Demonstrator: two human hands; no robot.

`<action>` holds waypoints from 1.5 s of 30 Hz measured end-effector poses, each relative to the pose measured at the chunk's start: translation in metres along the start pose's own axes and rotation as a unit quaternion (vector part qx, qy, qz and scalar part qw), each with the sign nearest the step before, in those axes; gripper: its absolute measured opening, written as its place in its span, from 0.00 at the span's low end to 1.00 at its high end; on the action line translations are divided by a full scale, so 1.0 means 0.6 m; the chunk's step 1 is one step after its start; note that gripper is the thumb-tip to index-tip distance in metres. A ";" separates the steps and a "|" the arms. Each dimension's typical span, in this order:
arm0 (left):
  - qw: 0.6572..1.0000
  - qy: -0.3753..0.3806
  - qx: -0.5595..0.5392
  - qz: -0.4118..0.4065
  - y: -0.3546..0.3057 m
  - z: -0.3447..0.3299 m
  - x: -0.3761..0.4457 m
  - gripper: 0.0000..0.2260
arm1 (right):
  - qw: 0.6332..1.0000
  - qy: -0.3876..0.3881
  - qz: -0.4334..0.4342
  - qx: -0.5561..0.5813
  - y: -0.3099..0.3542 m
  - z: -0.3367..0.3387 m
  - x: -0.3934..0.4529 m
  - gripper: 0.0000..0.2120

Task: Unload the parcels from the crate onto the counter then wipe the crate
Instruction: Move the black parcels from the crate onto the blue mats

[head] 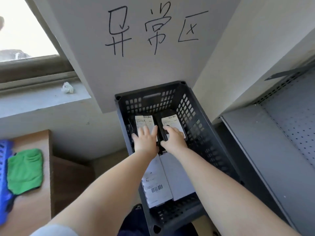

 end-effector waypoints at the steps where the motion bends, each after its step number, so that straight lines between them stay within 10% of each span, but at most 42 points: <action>1: 1.000 0.011 -0.018 0.017 0.005 -0.008 0.006 0.40 | 1.000 0.008 0.002 -0.001 0.003 -0.003 0.016 0.31; 7: 0.925 0.014 -0.290 0.247 0.047 -0.084 0.036 0.44 | 0.973 0.133 -0.049 0.181 0.018 -0.034 0.116 0.23; 11: 0.857 -0.082 -0.368 0.352 0.047 -0.113 0.050 0.28 | 0.849 0.302 -0.178 0.396 -0.001 -0.087 0.172 0.20; 14: 0.770 -0.172 -0.451 0.417 0.066 -0.119 0.047 0.24 | 0.797 0.346 -0.202 0.453 -0.006 -0.107 0.226 0.31; 22: 0.465 -0.238 -0.729 0.442 0.083 -0.161 0.080 0.26 | 0.798 0.386 -0.221 0.407 -0.018 -0.142 0.273 0.37; 45: 0.410 -0.220 -0.809 0.358 0.015 0.003 -0.033 0.34 | 0.813 0.410 -0.066 0.407 -0.016 0.055 0.164 0.45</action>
Point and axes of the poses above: each hand's wrist, its own x-axis towards the middle knuckle, its own z-axis out of the back of the hand, y = z × x, the point moved 7 cm from there along x, towards the middle knuckle, and after that the axes turned 14 degrees about -z, right-handed, at the moved point
